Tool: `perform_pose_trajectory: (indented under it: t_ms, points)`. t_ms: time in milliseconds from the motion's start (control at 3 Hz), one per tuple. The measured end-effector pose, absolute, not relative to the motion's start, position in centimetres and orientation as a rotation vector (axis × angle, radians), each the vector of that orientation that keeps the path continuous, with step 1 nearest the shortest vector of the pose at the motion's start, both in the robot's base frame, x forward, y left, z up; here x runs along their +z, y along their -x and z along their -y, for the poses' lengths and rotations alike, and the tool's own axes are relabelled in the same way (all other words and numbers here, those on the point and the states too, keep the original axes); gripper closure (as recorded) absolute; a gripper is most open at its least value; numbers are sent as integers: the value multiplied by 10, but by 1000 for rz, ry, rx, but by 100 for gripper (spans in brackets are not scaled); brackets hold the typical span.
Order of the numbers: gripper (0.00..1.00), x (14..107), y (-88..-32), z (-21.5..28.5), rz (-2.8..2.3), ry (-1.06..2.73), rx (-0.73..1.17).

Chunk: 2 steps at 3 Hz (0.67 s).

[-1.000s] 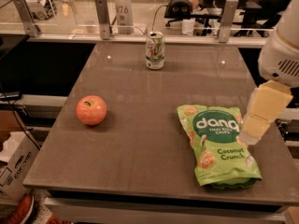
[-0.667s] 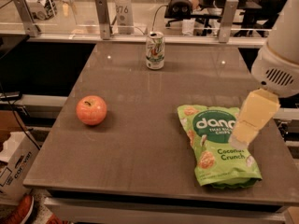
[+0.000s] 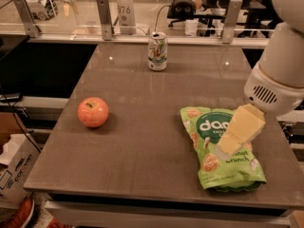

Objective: Move green rice chip bag near 7up can

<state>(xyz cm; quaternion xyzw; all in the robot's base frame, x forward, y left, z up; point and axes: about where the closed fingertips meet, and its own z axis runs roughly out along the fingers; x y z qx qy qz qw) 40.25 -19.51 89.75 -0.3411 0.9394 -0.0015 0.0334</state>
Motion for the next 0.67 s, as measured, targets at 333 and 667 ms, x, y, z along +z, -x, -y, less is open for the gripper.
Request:
perform_pose_trajectory:
  t_ms: [333,667]
  points:
    - [0,884,-392,186,-2932,967,-1]
    - [0,869,-382,176,-2959,930,0]
